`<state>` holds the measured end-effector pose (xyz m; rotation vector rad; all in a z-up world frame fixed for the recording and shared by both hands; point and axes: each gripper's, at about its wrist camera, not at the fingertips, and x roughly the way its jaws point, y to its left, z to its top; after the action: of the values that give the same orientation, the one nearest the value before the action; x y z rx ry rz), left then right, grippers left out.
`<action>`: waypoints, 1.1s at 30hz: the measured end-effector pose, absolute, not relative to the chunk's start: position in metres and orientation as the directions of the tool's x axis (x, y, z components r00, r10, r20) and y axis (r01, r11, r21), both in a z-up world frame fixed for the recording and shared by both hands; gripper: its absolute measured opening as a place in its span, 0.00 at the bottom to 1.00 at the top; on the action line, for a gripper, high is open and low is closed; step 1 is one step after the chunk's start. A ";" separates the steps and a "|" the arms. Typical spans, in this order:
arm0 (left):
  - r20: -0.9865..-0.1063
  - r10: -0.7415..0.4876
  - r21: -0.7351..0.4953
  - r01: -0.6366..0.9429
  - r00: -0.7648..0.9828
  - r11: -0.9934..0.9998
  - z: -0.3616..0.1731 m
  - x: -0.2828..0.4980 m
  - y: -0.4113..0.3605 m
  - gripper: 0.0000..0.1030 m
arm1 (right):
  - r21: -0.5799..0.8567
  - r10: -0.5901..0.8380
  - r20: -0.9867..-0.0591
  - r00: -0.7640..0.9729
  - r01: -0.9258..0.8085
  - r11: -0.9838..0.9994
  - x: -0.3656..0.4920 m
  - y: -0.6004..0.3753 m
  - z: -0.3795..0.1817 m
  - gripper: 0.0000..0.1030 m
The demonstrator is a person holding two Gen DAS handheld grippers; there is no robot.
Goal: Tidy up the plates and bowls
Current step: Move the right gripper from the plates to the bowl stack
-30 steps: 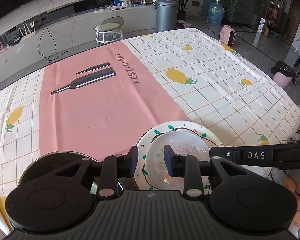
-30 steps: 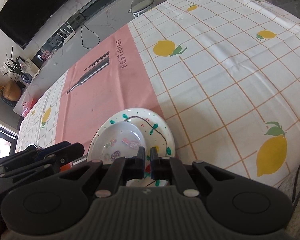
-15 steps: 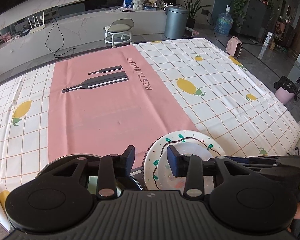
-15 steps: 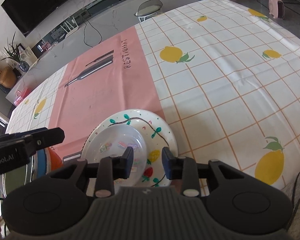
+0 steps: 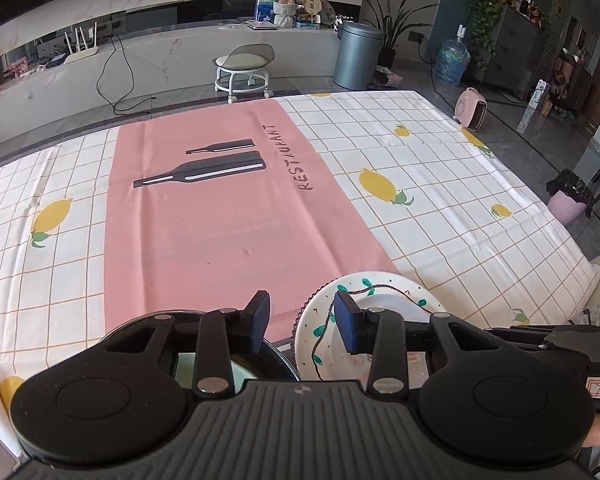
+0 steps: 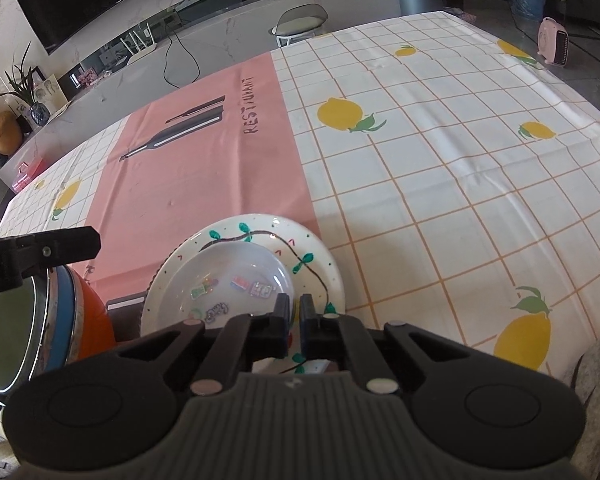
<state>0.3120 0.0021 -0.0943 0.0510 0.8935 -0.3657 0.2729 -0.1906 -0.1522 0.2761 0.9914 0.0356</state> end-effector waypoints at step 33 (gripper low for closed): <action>-0.739 -0.173 -0.183 0.054 0.651 0.982 -0.078 0.264 0.112 0.56 | 0.443 0.327 -0.658 0.678 -0.002 0.896 0.261 -0.179 -0.111 0.80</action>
<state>0.2644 0.1118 -0.0779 -0.1496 0.8532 -0.1295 0.2612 -0.1787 -0.1114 0.4318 0.8105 0.1911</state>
